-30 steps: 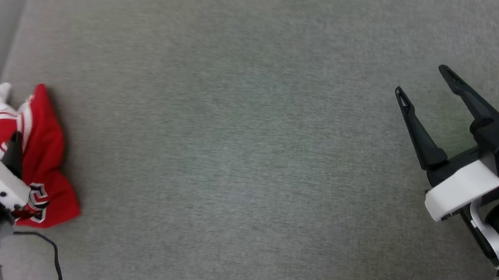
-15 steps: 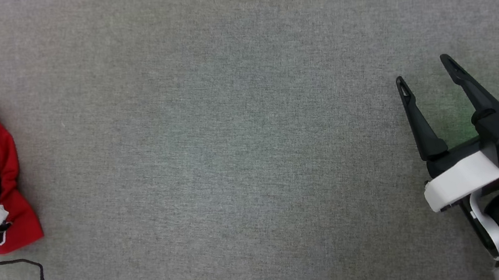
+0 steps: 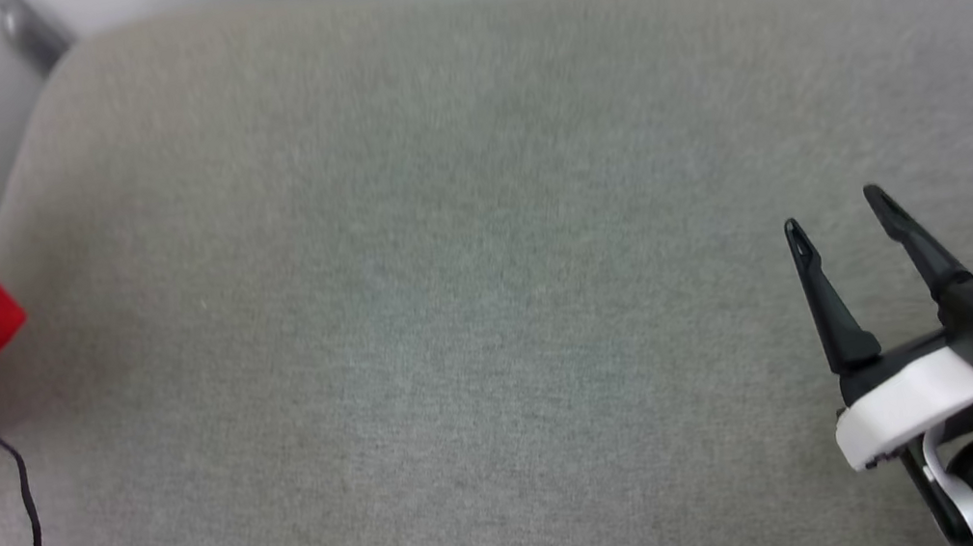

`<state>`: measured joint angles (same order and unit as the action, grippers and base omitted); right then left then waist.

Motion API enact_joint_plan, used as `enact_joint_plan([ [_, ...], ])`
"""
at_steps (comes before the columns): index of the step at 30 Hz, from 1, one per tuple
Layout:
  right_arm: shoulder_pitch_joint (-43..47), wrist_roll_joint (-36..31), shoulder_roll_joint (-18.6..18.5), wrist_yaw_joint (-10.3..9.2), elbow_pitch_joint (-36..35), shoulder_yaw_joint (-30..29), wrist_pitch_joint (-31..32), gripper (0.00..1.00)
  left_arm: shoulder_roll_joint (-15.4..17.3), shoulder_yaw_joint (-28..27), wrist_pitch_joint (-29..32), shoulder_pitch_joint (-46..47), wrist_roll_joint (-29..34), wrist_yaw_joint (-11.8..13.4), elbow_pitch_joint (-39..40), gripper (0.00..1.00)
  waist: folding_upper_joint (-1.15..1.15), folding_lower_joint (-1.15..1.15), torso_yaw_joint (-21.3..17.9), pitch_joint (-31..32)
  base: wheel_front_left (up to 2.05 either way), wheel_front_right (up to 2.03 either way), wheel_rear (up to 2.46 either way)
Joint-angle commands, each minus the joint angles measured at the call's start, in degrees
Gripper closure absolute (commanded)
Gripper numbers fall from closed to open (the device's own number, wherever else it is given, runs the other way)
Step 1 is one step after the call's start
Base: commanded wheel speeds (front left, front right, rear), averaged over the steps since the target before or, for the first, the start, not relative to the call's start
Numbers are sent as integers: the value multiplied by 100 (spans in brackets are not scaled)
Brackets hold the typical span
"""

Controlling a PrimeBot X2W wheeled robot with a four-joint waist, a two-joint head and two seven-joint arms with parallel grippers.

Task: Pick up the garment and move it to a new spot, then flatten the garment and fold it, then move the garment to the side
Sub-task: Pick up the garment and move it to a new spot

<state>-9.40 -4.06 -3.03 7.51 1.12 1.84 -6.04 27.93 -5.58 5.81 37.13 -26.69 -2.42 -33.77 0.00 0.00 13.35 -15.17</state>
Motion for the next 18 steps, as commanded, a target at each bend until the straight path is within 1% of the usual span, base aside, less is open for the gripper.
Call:
enact_joint_plan([
  [1, 160, 147, 20, -4, 32, -8, -30, 0, -5, 99, -241, 67, 143, 22, 227, 100, 0, 0, -171, 554, 0, 0, 0],
  [4, 332, 336, 21, -4, 86, -23, -43, 0, -149, 288, -473, 14, 274, -6, 544, 100, 0, 0, -363, 863, 0, 0, 0],
  [5, 332, 336, 21, -4, 86, -23, -43, 0, -149, 288, -473, 14, 274, -6, 544, 100, 0, 0, -363, 863, 0, 0, 0],
  [6, 436, 398, 21, -4, 113, -19, -41, 0, -279, 449, -547, -74, 350, -11, 761, 100, 0, 0, -532, 1033, 0, 0, 0],
  [7, 436, 398, 21, -4, 113, -19, -41, 0, -279, 449, -547, -74, 350, -11, 761, 100, 0, 0, -532, 1033, 0, 0, 0],
  [8, 489, 431, 19, -4, 118, -29, -27, 0, -383, 533, -545, -117, 346, -40, 878, 100, 0, 0, -628, 1093, 0, 0, 0],
  [13, 675, 523, 18, -4, 104, 23, 65, 0, -784, 961, -453, -464, 413, -67, 1506, 100, 0, 0, -1276, 1299, 0, 0, 0],
  [18, 784, 561, 19, -4, -4, -52, 152, 0, -1285, 1519, -239, -830, 423, -128, 1999, 100, 0, 0, -1881, 1218, 0, 0, 0],
])
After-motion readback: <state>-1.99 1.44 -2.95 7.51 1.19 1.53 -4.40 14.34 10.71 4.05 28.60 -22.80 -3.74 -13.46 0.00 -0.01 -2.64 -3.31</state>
